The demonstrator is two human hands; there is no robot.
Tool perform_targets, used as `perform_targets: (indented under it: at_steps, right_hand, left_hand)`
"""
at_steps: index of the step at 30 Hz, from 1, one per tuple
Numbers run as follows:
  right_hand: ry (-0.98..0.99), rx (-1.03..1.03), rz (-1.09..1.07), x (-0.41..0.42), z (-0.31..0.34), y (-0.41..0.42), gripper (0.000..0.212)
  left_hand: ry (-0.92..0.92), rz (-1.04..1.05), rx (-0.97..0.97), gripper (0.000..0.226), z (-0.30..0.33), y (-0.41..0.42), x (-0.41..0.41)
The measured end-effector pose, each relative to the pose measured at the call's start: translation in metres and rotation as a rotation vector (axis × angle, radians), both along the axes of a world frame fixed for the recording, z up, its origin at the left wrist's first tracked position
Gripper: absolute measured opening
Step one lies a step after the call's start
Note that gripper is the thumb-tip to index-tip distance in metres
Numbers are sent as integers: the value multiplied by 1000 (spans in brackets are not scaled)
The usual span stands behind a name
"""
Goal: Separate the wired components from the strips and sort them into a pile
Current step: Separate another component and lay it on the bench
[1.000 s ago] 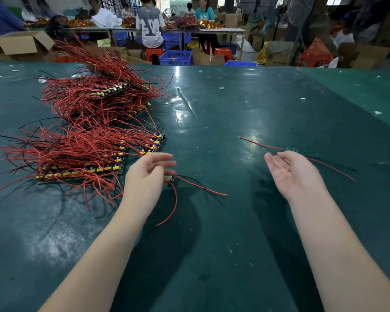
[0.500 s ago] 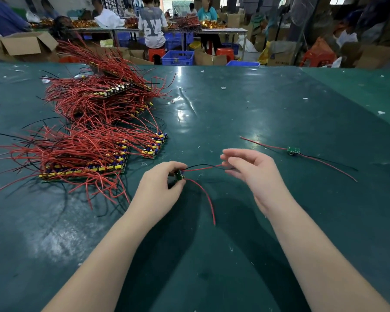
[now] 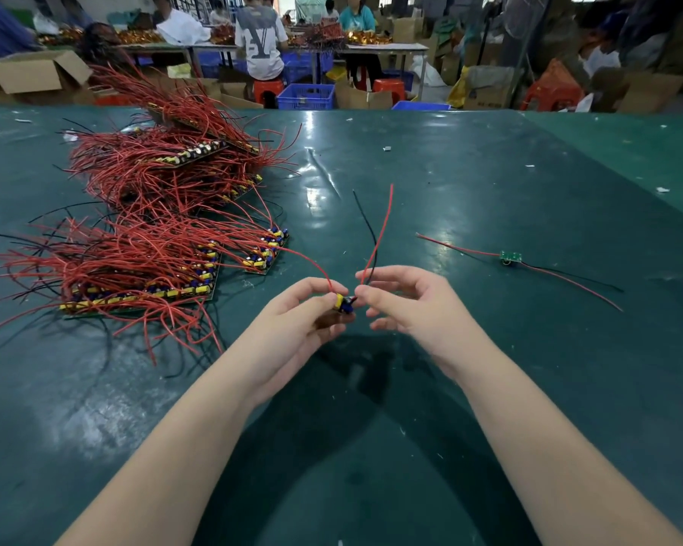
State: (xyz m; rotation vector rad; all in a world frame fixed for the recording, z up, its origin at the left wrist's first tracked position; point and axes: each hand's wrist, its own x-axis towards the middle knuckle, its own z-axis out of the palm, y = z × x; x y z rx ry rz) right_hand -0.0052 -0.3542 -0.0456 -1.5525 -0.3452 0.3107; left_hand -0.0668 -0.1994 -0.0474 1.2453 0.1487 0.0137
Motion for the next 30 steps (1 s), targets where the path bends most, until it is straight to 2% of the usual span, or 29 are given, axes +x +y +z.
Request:
perform_targets:
  at_steps: [2,9,12,18,21,26,30]
  right_hand:
    - [1,49,41,0,1,0,9]
    - [-1,73,2,-1,4,0,14]
    - [23,180,-11,0,5,2,15]
    - [-84,160,-170,1,3,5,24]
    - [-127,135,-179,0,4,4,30]
    - [-98,106,-215,0,3,1,32]
    - [-82,58,-241,0,-1,3,31]
  left_hand:
    - [1,-17,-7,18,1,-1,0]
    - [40,-37,70,11,-2,1,-2]
    - [45,13,122,12,-3,2,-1]
    - [22,128,-76,12,0,5,1]
    - [21,153,-159,11,2,5,2]
    - [20,163,-308,10,4,5,3]
    - [-29,97,-351,14,5,3,3]
